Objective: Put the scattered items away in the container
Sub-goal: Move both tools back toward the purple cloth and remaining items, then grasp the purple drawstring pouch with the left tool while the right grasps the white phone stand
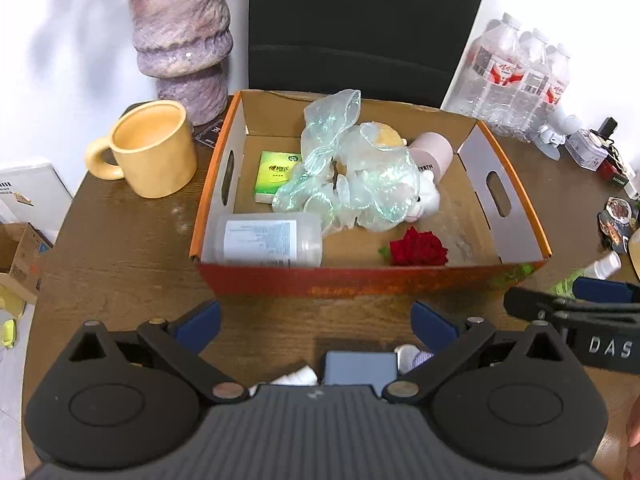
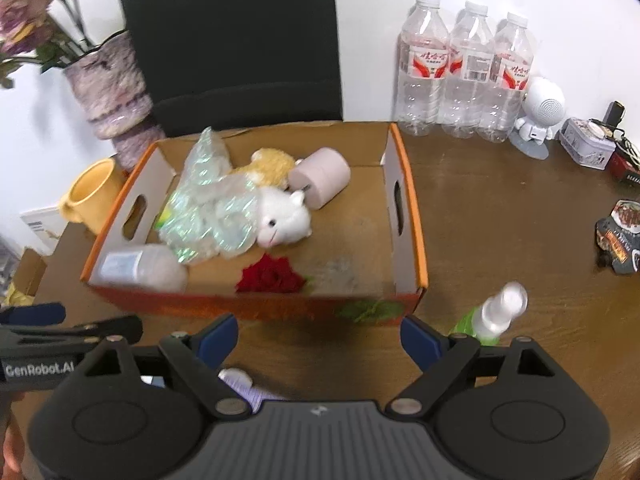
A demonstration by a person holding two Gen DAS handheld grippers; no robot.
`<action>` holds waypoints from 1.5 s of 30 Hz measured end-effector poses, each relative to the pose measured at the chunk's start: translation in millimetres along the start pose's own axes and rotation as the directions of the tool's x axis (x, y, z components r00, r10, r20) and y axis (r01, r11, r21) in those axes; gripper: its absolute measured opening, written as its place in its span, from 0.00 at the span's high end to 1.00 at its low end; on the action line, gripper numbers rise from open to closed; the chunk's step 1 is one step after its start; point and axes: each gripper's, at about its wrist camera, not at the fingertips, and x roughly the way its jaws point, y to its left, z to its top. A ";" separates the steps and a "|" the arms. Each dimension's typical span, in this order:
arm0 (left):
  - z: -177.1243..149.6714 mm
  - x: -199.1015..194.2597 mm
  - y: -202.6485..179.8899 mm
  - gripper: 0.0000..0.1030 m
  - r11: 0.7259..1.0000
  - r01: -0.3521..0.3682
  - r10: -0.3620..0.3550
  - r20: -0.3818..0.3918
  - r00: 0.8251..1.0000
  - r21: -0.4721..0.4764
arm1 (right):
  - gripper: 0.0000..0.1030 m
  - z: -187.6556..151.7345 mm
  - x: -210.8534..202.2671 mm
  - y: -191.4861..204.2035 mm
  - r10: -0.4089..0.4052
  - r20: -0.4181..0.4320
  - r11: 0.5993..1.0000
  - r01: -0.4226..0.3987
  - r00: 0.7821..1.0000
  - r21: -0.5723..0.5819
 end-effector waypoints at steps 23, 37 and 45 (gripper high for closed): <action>-219.6 -56.9 -8.2 0.00 0.998 0.057 -0.064 0.325 0.944 0.029 | 0.09 -219.1 -63.4 -7.9 0.131 0.346 0.988 -0.094 0.929 -0.120; -275.3 -30.0 -14.7 0.00 0.990 -0.020 -0.022 0.296 0.955 0.138 | 0.01 -277.6 -39.6 -20.3 0.090 0.320 0.994 -0.065 0.943 -0.087; -273.3 -27.8 -16.8 0.00 0.993 -0.031 -0.003 0.295 0.955 0.110 | 0.00 -281.9 -39.1 -25.3 0.082 0.313 0.996 -0.070 0.946 -0.048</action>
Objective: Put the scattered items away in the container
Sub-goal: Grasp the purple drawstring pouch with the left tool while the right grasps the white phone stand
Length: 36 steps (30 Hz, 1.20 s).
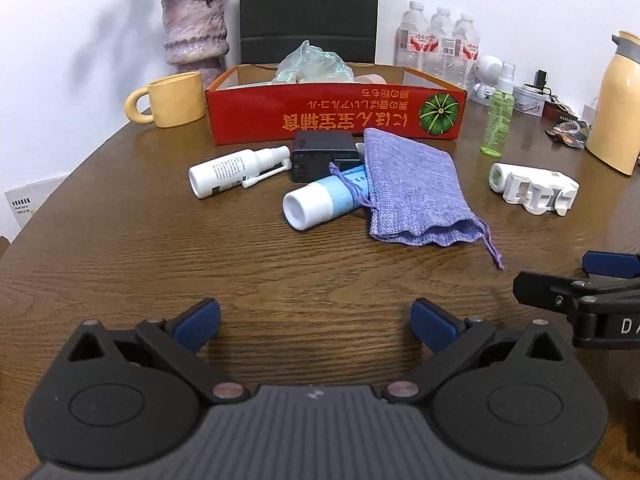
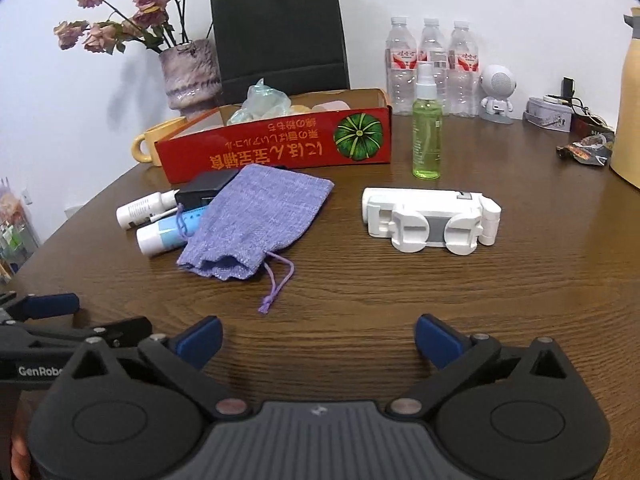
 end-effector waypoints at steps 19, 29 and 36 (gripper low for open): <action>31.5 2.8 -6.6 0.00 0.968 0.218 -0.216 0.024 0.976 -0.122 | 0.00 6.1 -2.7 -19.9 -0.079 0.037 0.993 0.082 0.996 -0.083; 62.4 62.7 -73.5 0.22 0.983 0.146 -0.144 -0.022 0.989 0.115 | 0.04 72.0 39.9 -73.1 -0.056 0.050 0.904 0.072 0.997 -0.422; 69.5 52.4 -60.5 0.78 0.974 0.220 -0.220 -0.007 0.975 0.057 | 0.20 96.4 88.3 -88.3 0.222 -0.193 0.868 -0.284 0.956 -0.407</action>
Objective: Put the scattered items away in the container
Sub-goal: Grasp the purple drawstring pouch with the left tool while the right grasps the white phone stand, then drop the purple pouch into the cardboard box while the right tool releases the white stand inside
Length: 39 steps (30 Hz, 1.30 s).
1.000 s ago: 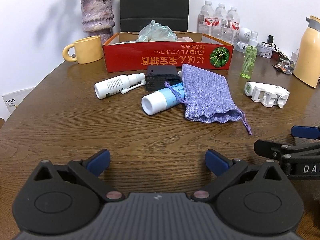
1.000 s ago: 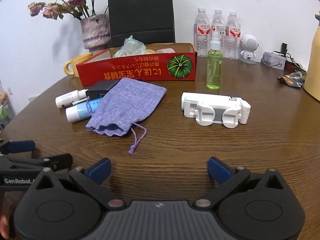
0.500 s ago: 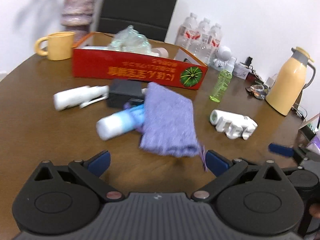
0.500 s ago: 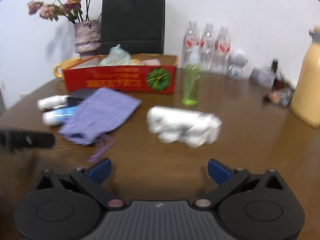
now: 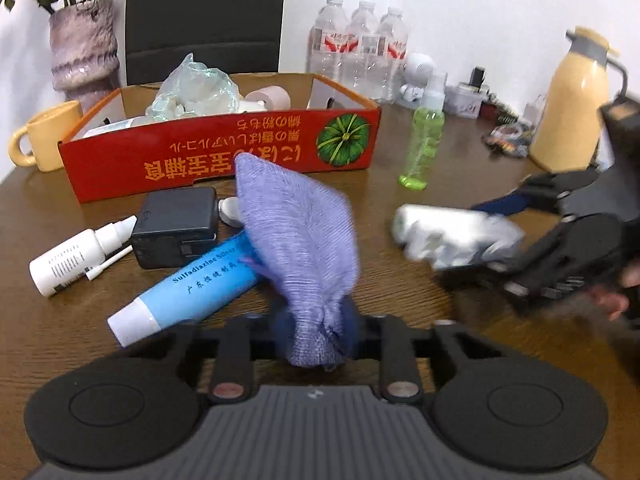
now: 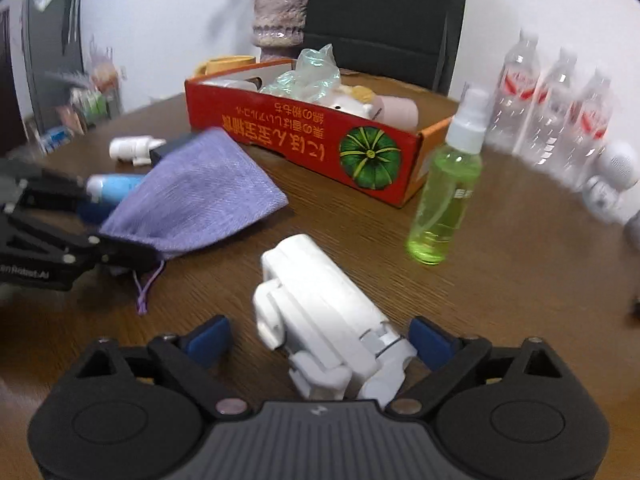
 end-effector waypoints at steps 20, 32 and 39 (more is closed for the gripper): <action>194.3 33.3 117.4 0.80 0.992 -0.108 0.116 0.122 0.986 -0.068 | 1.00 149.9 -22.3 36.5 -0.186 0.314 0.981 0.157 0.931 0.114; 172.3 59.0 140.7 0.80 0.986 0.045 -0.029 0.103 0.994 -0.163 | 0.26 67.8 -6.3 27.8 -0.171 -0.025 0.887 0.165 0.985 0.431; 198.5 80.6 137.8 0.16 0.987 -0.123 0.134 0.103 0.986 -0.107 | 0.32 58.3 47.0 33.1 -0.257 -0.063 0.799 0.249 0.964 0.547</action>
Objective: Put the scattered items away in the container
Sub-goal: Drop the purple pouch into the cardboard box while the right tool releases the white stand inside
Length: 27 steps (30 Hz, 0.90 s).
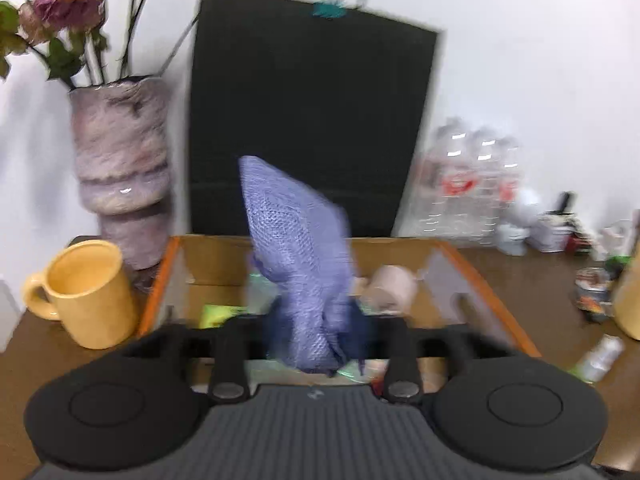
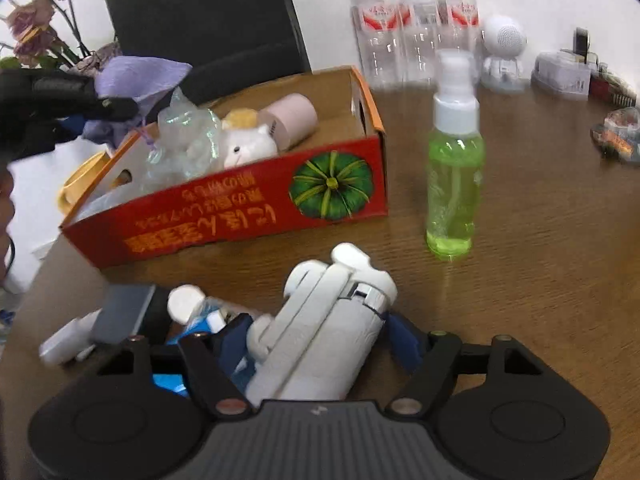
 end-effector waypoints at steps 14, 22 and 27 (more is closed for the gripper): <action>-37.5 -35.2 35.9 0.00 0.995 0.042 -0.043 -0.006 0.999 -0.096 | 0.37 55.3 -42.9 34.5 0.074 0.167 0.986 -0.046 0.983 -0.160; -42.1 -15.3 28.0 0.00 0.998 0.014 -0.017 -0.043 0.999 -0.069 | 0.37 172.3 50.4 47.8 -0.106 0.032 0.977 0.110 0.994 -0.181; -42.2 -18.0 26.8 0.00 0.998 0.030 -0.032 -0.041 0.999 -0.056 | 0.41 187.1 100.3 47.8 -0.206 -0.078 0.958 0.185 0.975 -0.221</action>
